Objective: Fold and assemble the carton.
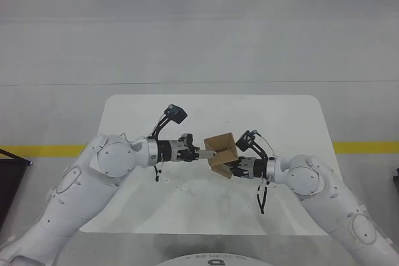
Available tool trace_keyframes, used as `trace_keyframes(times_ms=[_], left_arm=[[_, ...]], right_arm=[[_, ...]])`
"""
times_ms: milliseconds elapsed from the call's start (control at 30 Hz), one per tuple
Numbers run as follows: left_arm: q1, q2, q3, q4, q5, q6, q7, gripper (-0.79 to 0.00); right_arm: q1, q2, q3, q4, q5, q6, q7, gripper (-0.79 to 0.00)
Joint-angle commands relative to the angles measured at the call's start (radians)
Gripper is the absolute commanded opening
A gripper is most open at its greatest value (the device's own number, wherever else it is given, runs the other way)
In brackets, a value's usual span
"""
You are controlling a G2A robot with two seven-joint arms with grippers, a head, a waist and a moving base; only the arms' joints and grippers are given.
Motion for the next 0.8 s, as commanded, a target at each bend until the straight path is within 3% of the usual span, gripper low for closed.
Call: trace_keyframes(times_ms=[0,67,133,400,533,633,767], left_arm=[[-0.005,-0.001,0.007,0.002,0.005,0.005,-0.010,-0.600],[-0.010,-0.002,0.013,0.006,0.008,0.009,-0.019,-0.683],[-0.013,-0.003,0.017,0.010,0.008,0.013,-0.021,-0.705],[-0.023,-0.006,0.024,0.026,0.010,0.023,-0.027,-0.686],[-0.028,-0.008,0.030,0.034,0.008,0.027,-0.030,-0.717],[-0.033,-0.010,0.037,0.041,0.007,0.027,-0.029,-0.785],[-0.039,-0.012,0.042,0.047,0.008,0.031,-0.027,-0.785]], right_arm=[[-0.001,0.000,0.001,-0.002,-0.002,0.003,0.000,-0.785],[-0.003,0.000,0.002,-0.003,-0.001,0.005,0.002,-0.785],[-0.003,0.000,0.003,-0.004,-0.004,0.007,0.004,-0.785],[-0.003,-0.002,0.002,-0.013,-0.027,0.022,0.007,-0.785],[-0.005,-0.002,0.003,-0.016,-0.037,0.022,0.001,-0.785],[-0.008,-0.002,0.006,-0.018,-0.041,0.020,-0.004,-0.785],[-0.011,-0.002,0.010,-0.022,-0.045,0.016,-0.008,-0.785]])
